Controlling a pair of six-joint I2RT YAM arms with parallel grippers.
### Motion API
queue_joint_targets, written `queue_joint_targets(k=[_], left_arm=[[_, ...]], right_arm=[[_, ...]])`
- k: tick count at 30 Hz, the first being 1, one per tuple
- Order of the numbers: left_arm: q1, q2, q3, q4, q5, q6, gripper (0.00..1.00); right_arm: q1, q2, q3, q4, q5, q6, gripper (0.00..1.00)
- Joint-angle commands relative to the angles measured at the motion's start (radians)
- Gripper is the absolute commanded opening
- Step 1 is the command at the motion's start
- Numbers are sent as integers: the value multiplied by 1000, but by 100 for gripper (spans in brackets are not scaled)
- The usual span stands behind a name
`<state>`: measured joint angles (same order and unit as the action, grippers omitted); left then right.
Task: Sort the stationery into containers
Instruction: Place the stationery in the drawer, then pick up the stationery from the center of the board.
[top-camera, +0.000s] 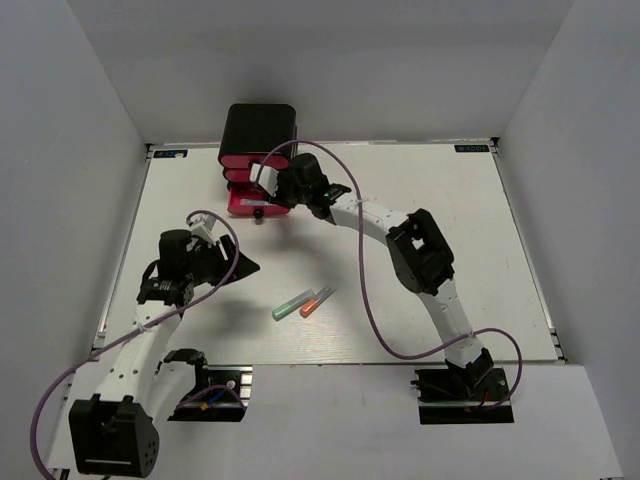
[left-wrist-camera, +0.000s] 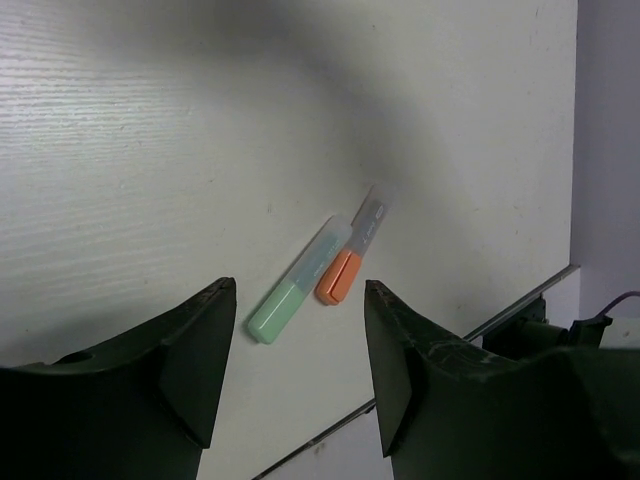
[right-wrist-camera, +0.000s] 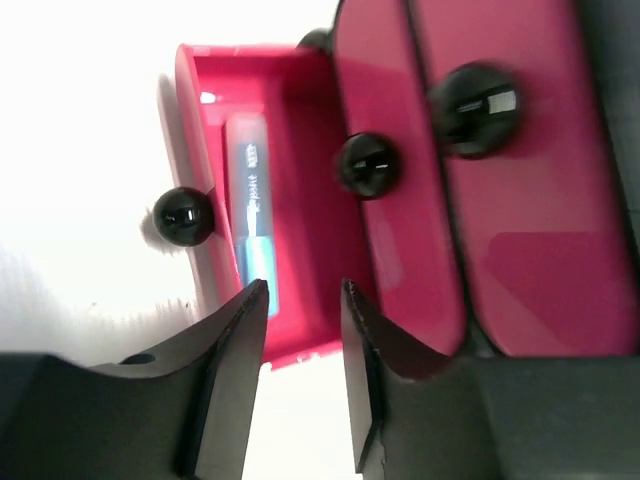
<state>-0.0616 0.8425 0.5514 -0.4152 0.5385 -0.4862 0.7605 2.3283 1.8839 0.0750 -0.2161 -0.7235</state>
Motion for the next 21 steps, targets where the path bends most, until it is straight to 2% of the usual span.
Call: queue_joint_targets(k=[1, 2, 5, 8, 9, 10, 11, 12, 13, 14, 15, 21], left_arm=[[-30, 58, 73, 42, 43, 66, 64], [-47, 75, 73, 52, 43, 80, 64], [-98, 136, 84, 105, 52, 89, 63], [-177, 205, 84, 127, 45, 89, 62], [-200, 225, 94, 136, 31, 89, 62], [-223, 249, 108, 136, -6, 89, 62], [-272, 276, 117, 122, -21, 103, 62], [-299, 335, 140, 101, -61, 116, 62], [-326, 364, 154, 89, -86, 116, 62], [-380, 391, 168, 79, -109, 130, 62], [-403, 412, 192, 69, -135, 141, 62], [-527, 513, 262, -28, -302, 210, 63]], right_arm=[[-19, -159, -22, 39, -37, 83, 37], [-29, -178, -31, 32, -43, 116, 23], [-65, -271, -98, -21, -110, 177, 1], [-107, -378, -204, -73, -235, 223, 0], [-116, -452, -230, -119, -323, 243, 0], [-127, -480, -261, -130, -347, 242, 3], [-141, -504, -360, -144, -392, 240, 11], [-145, -585, -396, -146, -399, 249, 27], [-153, -612, -463, -144, -405, 254, 31], [-158, -636, -526, -144, -402, 254, 34], [-171, -708, -581, -144, -404, 256, 36], [-216, -866, -767, -152, -397, 262, 40]])
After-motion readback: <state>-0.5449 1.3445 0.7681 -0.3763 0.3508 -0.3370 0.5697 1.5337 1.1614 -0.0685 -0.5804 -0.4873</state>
